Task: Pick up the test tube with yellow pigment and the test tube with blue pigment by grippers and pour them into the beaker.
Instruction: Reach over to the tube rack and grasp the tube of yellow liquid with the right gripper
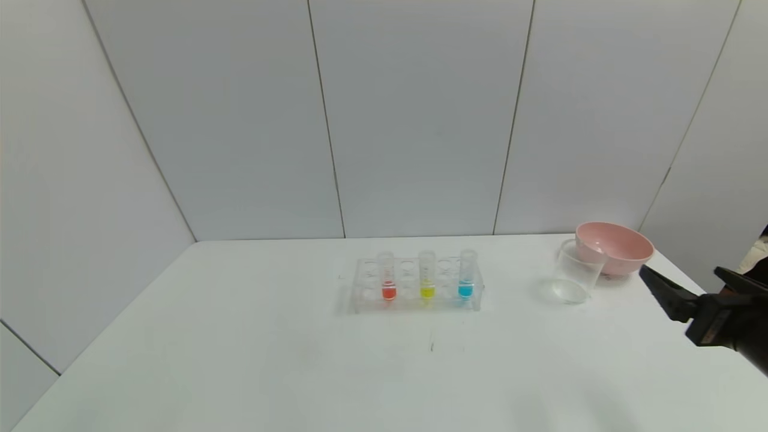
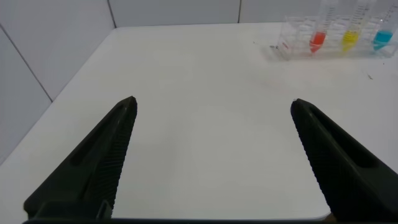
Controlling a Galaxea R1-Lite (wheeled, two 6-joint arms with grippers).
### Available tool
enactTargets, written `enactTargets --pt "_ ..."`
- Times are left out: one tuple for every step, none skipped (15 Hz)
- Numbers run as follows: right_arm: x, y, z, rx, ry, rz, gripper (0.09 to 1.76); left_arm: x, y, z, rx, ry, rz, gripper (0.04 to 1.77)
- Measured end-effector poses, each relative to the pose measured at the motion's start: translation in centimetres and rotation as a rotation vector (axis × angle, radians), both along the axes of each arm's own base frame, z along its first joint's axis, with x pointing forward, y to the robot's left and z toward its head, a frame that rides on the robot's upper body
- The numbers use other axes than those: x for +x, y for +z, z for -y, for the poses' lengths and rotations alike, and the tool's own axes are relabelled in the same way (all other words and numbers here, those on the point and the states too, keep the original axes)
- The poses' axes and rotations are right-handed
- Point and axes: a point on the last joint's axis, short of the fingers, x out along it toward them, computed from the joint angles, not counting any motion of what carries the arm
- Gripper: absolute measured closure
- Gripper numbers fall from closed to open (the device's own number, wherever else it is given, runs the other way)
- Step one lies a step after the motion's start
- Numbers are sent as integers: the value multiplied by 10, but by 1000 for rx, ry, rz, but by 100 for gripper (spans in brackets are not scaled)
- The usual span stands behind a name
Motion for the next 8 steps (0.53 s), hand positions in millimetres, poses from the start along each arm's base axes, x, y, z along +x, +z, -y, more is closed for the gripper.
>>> enactTargets --pt "9 -1 -14 3 5 -2 14 0 0 0 0 0 0 5" --pt "17 -2 -31 2 23 -7 14 0 0 0 0 0 0 5" --pt "22 -3 -47 2 43 -12 14 0 0 0 0 0 0 5" --pt "28 -3 -64 2 55 -13 14 0 0 0 0 0 0 5" --pt "34 -2 -82 5 60 -8 14 0 0 0 0 0 0 5" --pt "37 -2 -98 5 71 -6 14 0 0 0 0 -1 0 5" --pt "39 -3 -115 3 96 -7 14 0 0 0 0 0 0 5" --pt "40 -5 -134 -3 124 -12 14 0 0 0 0 0 0 5"
